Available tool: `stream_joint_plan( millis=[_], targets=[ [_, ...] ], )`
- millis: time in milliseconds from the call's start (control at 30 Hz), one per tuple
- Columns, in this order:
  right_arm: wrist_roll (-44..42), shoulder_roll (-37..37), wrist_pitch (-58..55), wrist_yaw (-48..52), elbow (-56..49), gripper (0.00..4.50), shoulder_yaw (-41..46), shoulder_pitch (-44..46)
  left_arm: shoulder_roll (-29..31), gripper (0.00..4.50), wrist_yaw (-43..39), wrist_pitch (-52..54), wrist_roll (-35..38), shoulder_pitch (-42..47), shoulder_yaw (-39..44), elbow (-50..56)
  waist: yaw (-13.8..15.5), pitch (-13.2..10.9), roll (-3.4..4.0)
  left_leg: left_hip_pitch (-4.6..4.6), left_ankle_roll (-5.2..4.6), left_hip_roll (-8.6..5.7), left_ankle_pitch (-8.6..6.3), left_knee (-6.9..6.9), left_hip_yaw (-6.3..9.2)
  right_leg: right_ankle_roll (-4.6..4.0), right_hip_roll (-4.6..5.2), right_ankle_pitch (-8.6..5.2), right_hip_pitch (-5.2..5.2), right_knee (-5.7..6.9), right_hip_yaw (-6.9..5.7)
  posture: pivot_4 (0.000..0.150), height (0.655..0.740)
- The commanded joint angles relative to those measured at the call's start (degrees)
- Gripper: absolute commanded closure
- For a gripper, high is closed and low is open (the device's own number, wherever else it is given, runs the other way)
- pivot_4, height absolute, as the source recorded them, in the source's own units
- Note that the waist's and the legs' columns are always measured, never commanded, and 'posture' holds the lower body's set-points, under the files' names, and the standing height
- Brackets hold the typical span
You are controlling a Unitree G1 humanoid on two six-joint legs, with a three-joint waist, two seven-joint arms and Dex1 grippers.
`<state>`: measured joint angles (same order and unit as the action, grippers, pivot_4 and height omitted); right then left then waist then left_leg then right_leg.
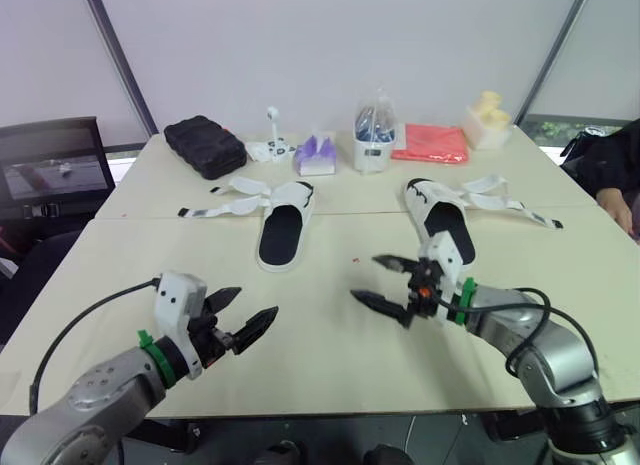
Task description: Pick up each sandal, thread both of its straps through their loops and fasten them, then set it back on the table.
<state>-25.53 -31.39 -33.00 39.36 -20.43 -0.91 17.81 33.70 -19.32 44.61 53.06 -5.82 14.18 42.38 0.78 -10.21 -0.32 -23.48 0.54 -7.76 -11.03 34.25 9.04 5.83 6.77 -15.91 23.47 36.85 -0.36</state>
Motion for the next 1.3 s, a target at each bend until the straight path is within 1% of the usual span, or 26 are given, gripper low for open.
stream_joint_plan(
  millis=[33,100,167,233,300,367,400,433,500,533,633,700,833,967,1133,1200,1233,1300],
  targets=[
    [5.5,1.1,4.9,-6.2,-0.8,0.03,2.1,-1.2,3.4,0.00,-7.6,-0.9,-1.0,3.5,-2.8,-3.7,0.2,0.0,-0.05,0.00,0.00,0.00,0.00,0.00,0.01,0.00,0.00,0.00,-0.01,0.00,0.00,0.150,0.7400],
    [8.2,0.8,5.9,-9.2,-1.5,0.03,3.4,-1.8,5.6,0.00,-11.9,-1.7,-2.9,6.3,-4.8,-6.9,0.2,0.0,-0.05,0.00,-0.03,-0.02,0.02,-0.02,0.00,0.01,-0.01,0.00,0.01,-0.02,0.01,0.150,0.7400],
    [10.8,-0.3,7.1,-11.2,-1.3,0.03,4.5,-1.6,6.5,0.00,-14.7,-2.8,-4.9,9.9,-6.4,-10.7,0.1,0.0,-0.04,-0.01,-0.04,-0.06,0.02,-0.02,-0.02,0.01,0.00,0.00,0.02,-0.02,0.04,0.150,0.7400],
    [13.7,-1.5,8.9,-12.4,-0.5,0.03,4.6,-1.5,6.2,0.00,-16.4,-4.2,-6.9,12.5,-7.4,-13.7,-0.1,0.0,-0.04,0.00,-0.04,-0.07,0.03,-0.01,-0.04,0.02,-0.01,0.01,0.02,0.00,0.06,0.150,0.7400],
    [19.3,-3.7,11.6,-14.6,1.5,0.03,4.0,-1.5,5.3,0.00,-16.8,-4.9,-8.6,15.2,-8.5,-16.7,-0.1,0.0,-0.04,0.03,-0.03,-0.05,0.03,-0.01,-0.05,0.02,-0.01,0.02,0.02,0.03,0.07,0.150,0.7400],
    [30.5,-7.3,13.3,-21.1,9.4,0.03,0.6,2.0,4.6,0.00,-19.4,-6.2,-11.4,19.9,-12.2,-19.6,-0.1,0.0,-0.04,0.03,-0.04,-0.03,0.03,-0.02,-0.05,0.04,-0.02,0.03,0.04,0.05,0.06,0.150,0.7400],
    [34.0,-8.0,13.5,-23.4,12.8,0.03,-0.7,3.9,4.2,0.00,-20.3,-6.6,-12.4,21.8,-13.5,-20.7,-0.1,0.0,-0.07,0.04,-0.04,-0.05,0.04,-0.02,-0.08,0.05,-0.02,0.03,0.04,0.06,0.07,0.150,0.7400],
    [37.4,-8.4,14.3,-25.3,16.9,0.03,-2.5,6.5,3.5,0.00,-20.8,-6.6,-12.8,23.9,-14.5,-21.5,-0.1,0.0,-0.08,0.04,-0.01,-0.07,0.07,-0.01,-0.14,0.04,-0.02,0.03,0.06,0.12,0.07,0.150,0.7400],
    [41.3,-8.0,16.0,-27.2,23.1,0.03,-5.2,10.6,2.3,0.00,-21.1,-5.9,-12.6,25.5,-15.0,-21.8,-0.3,0.0,-0.08,0.05,0.01,-0.09,0.11,0.00,-0.18,0.06,-0.02,0.09,0.08,0.14,0.10,0.150,0.7400],
    [42.9,-7.7,16.8,-27.9,25.9,0.03,-6.2,12.5,1.8,0.00,-21.2,-5.4,-12.4,25.9,-15.0,-21.8,-0.5,0.0,-0.08,0.05,0.01,-0.07,0.11,-0.01,-0.22,0.20,-0.02,0.16,0.09,0.15,0.14,0.150,0.7400],
    [45.0,-4.8,17.3,-29.7,36.9,0.03,-8.1,20.2,-0.6,0.00,-19.7,-2.4,-8.9,25.9,-13.3,-20.8,-1.4,0.0,-0.08,0.06,0.03,0.05,0.12,-0.11,-0.36,0.28,-0.06,0.20,0.19,0.18,0.20,0.150,0.7400],
    [46.8,-3.2,18.8,-31.0,44.2,0.03,-9.8,25.2,-1.0,0.00,-19.2,-1.5,-8.6,25.3,-12.8,-20.0,-1.9,0.0,-0.11,0.06,0.19,0.06,0.22,-0.12,-0.39,0.30,-0.09,0.21,0.21,0.21,0.21,0.150,0.7400],
    [49.9,0.2,23.8,-33.6,60.9,0.03,-13.2,36.0,-2.0,0.00,-16.7,-0.2,-7.6,24.4,-11.1,-18.4,-2.0,0.0,-0.11,0.07,0.24,0.08,0.25,-0.11,-0.53,0.36,-0.13,0.25,0.26,0.25,0.31,0.150,0.7400],
    [52.7,3.7,28.9,-35.2,77.2,0.03,-16.7,44.4,-3.9,0.00,-13.6,0.5,-6.9,23.4,-10.2,-16.5,-1.9,0.0,-0.13,0.09,0.27,0.09,0.27,-0.08,-0.58,0.38,-0.26,0.28,0.24,0.25,0.40,0.150,0.7400],
    [55.5,6.9,32.0,-39.1,89.8,0.03,-19.2,51.2,-5.9,0.00,-10.6,1.0,-6.6,22.3,-10.2,-14.3,-1.9,0.0,-0.13,0.10,0.31,0.08,0.29,-0.08,-0.65,0.43,-0.28,0.32,0.25,0.26,0.50,0.150,0.7400],
    [56.8,7.8,32.5,-40.0,92.8,0.55,-20.5,52.3,-6.3,0.00,-9.1,1.0,-6.4,21.1,-9.2,-13.0,-2.0,0.0,-0.13,0.11,0.32,0.08,0.30,-0.08,-0.70,0.44,-0.29,0.32,0.28,0.29,0.58,0.150,0.7400],
    [57.0,8.1,32.7,-40.3,93.7,0.92,-20.7,52.6,-6.4,0.00,-8.6,1.0,-6.4,20.7,-8.8,-12.6,-2.1,0.0,-0.13,0.11,0.32,0.09,0.30,-0.08,-0.73,0.43,-0.32,0.33,0.31,0.32,0.65,0.150,0.7400],
    [57.4,8.4,33.3,-40.5,94.5,1.91,-21.2,52.8,-6.3,0.00,-7.9,1.1,-6.1,20.0,-8.2,-11.9,-2.0,0.0,-0.13,0.11,0.32,0.10,0.30,-0.09,-0.78,0.44,-0.34,0.33,0.37,0.37,0.78,0.150,0.7400]
  ],
)
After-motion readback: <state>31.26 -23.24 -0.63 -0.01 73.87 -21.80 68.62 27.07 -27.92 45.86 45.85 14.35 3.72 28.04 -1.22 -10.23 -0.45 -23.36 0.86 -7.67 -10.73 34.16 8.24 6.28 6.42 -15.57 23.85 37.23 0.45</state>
